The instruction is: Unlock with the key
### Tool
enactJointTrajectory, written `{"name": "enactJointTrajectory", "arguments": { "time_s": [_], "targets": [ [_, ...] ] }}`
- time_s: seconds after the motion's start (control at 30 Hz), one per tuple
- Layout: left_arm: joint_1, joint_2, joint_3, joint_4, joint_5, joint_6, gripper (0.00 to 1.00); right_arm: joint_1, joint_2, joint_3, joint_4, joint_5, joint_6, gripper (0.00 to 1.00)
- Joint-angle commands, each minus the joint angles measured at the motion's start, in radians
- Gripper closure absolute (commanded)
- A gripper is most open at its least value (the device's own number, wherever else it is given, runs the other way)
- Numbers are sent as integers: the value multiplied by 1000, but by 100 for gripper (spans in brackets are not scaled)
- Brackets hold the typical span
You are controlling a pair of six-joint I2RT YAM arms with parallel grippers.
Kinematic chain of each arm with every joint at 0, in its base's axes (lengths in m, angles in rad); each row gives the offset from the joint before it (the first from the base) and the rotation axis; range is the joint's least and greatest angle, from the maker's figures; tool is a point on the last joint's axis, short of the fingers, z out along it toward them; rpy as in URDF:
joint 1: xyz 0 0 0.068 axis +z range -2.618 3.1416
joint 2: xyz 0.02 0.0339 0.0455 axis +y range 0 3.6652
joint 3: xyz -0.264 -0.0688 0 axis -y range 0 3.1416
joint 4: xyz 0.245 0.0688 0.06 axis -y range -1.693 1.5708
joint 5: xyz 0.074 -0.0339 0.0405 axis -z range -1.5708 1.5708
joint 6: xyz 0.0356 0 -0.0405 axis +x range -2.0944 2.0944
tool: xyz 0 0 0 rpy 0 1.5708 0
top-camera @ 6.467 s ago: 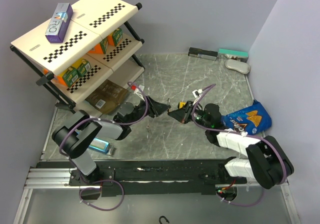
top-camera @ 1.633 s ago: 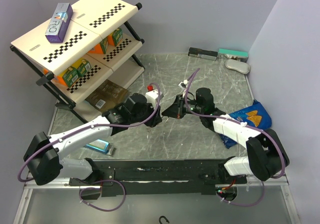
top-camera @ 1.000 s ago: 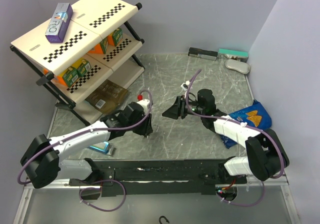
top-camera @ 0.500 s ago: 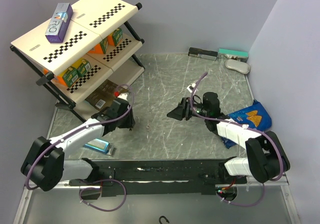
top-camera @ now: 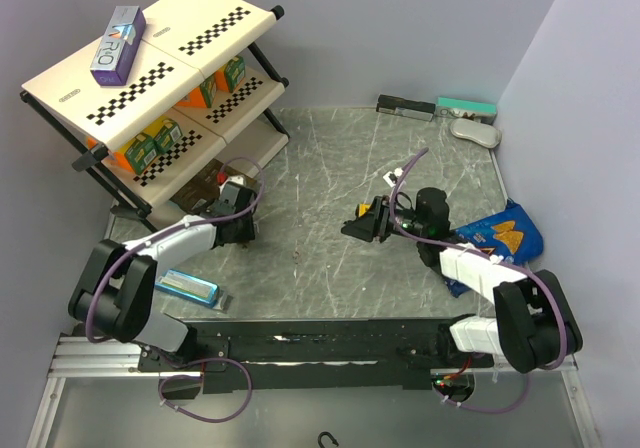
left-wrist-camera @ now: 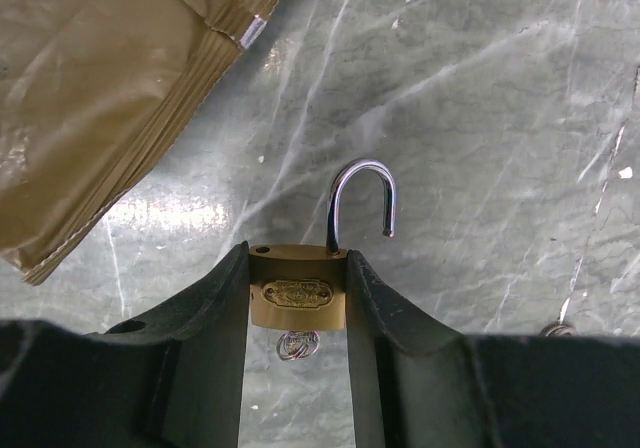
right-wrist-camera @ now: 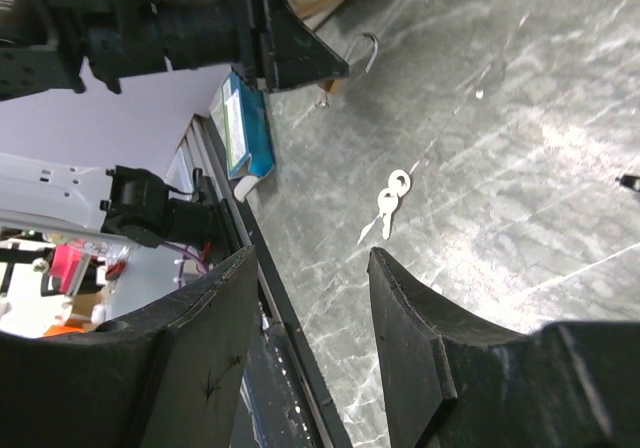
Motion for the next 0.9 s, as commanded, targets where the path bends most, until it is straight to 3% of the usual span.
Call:
{"name": "enactJointTrajectory", "arguments": {
  "time_s": [0.0, 0.3, 0.47, 0.87],
  "targets": [
    [1, 12, 41, 7, -15, 17, 99, -18, -50, -8, 25, -19, -18, 44],
    [-1, 26, 33, -35, 14, 2, 98, -20, -36, -14, 50, -31, 4, 44],
    [-2, 55, 57, -72, 13, 5, 92, -20, -53, -20, 36, -27, 1, 44],
    [-16, 60, 76, -97, 8, 2, 48, -20, -111, -36, -25, -7, -25, 44]
  ]
}}
